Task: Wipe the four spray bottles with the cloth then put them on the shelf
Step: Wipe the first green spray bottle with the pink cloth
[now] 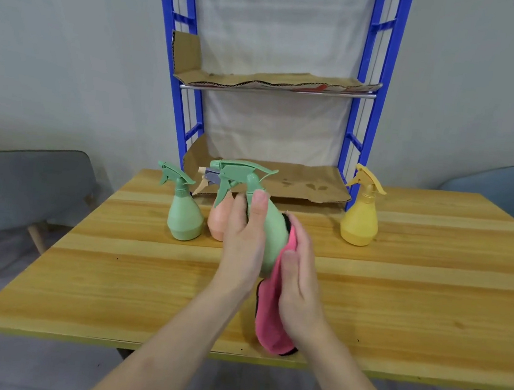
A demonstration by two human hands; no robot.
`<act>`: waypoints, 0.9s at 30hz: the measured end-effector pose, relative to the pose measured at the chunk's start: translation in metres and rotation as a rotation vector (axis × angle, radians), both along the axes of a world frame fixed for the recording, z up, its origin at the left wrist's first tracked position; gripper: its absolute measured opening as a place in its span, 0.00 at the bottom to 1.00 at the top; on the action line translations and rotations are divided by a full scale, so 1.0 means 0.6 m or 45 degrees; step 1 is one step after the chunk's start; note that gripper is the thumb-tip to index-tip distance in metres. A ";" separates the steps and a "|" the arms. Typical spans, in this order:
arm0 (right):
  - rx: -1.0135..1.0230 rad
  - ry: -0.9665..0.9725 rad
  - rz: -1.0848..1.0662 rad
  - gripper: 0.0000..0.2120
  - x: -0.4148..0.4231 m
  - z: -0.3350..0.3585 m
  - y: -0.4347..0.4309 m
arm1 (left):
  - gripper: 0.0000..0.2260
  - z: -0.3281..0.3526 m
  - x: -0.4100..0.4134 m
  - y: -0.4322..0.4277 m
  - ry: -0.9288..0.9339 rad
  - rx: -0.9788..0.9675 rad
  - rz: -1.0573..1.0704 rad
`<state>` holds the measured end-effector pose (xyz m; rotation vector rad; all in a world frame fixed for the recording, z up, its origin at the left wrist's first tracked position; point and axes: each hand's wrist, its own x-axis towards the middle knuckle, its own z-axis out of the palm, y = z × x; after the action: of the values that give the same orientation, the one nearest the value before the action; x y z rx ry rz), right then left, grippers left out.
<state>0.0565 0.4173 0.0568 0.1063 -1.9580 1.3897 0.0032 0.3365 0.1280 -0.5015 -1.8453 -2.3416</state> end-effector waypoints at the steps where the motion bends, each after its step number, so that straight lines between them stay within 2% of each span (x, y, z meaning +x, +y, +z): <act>1: -0.178 -0.078 0.053 0.22 0.002 0.003 -0.004 | 0.21 0.001 0.000 -0.002 -0.018 0.016 -0.024; 4: -0.436 -0.213 0.129 0.23 0.009 0.011 -0.010 | 0.19 0.001 -0.003 -0.008 -0.036 0.090 -0.054; 7: -0.394 -0.233 0.129 0.21 0.012 0.010 -0.015 | 0.22 0.002 -0.004 -0.007 -0.058 0.101 -0.016; 9: -0.203 -0.131 0.024 0.20 0.011 0.003 -0.014 | 0.23 -0.003 -0.003 -0.003 -0.079 0.078 0.003; 12: 0.369 0.078 -0.152 0.25 0.006 0.000 0.000 | 0.21 -0.012 -0.002 0.001 -0.049 0.051 0.038; 14: 0.515 0.113 -0.153 0.25 0.000 0.007 0.009 | 0.20 -0.015 -0.005 0.000 -0.023 0.057 0.047; 15: 0.449 0.089 -0.114 0.25 -0.001 0.009 0.010 | 0.20 -0.014 -0.007 -0.002 -0.012 0.066 0.038; 18: -0.126 -0.072 0.068 0.24 0.005 0.009 0.004 | 0.19 -0.004 -0.009 -0.003 0.038 0.059 -0.002; 20: -0.357 -0.157 0.097 0.23 0.014 0.012 -0.005 | 0.16 0.004 -0.005 -0.003 0.050 0.075 -0.007; 24: -0.514 -0.211 0.070 0.20 0.017 0.022 -0.014 | 0.18 0.011 0.002 0.005 0.083 0.096 -0.007; 25: -0.500 -0.188 0.046 0.21 0.016 0.022 -0.013 | 0.18 0.012 0.005 0.009 0.082 0.076 0.012; 27: -0.405 -0.108 -0.046 0.21 0.013 0.018 -0.009 | 0.14 0.015 0.010 0.017 0.069 -0.041 0.049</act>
<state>0.0641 0.4117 0.0677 -0.1376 -1.7696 1.6852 0.0092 0.3468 0.1367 -0.5232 -1.8544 -2.2543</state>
